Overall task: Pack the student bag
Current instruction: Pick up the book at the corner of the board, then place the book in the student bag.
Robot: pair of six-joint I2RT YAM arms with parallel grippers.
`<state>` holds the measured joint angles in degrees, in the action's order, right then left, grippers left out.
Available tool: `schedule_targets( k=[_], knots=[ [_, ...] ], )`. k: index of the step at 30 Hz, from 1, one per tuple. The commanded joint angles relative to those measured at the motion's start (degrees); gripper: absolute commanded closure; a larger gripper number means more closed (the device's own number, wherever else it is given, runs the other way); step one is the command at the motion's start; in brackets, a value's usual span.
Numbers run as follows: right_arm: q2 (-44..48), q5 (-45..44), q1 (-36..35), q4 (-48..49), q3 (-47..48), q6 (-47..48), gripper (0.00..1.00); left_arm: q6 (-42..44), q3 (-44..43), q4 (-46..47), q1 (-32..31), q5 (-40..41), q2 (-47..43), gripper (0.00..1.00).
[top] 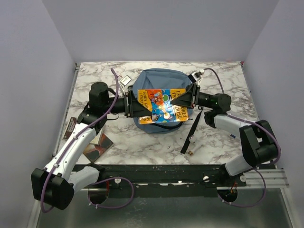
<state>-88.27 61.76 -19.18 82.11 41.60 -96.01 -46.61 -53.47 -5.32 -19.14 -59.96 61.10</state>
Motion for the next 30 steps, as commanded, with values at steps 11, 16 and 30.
schedule_targets(
  k=[11,16,30],
  knots=[
    [14.6,-22.3,0.0,-71.0,8.8,47.8,0.28,7.9,-10.9,-25.8,0.3,40.7,-2.8,1.00],
    [11.6,-33.7,-0.5,-89.8,15.6,63.1,0.22,7.9,-10.3,-34.9,3.5,57.7,-9.4,1.00],
    [-8.9,-75.7,-34.9,-110.6,35.0,95.4,0.20,12.3,-5.6,-37.3,4.1,74.3,-21.5,1.00]
  ],
)
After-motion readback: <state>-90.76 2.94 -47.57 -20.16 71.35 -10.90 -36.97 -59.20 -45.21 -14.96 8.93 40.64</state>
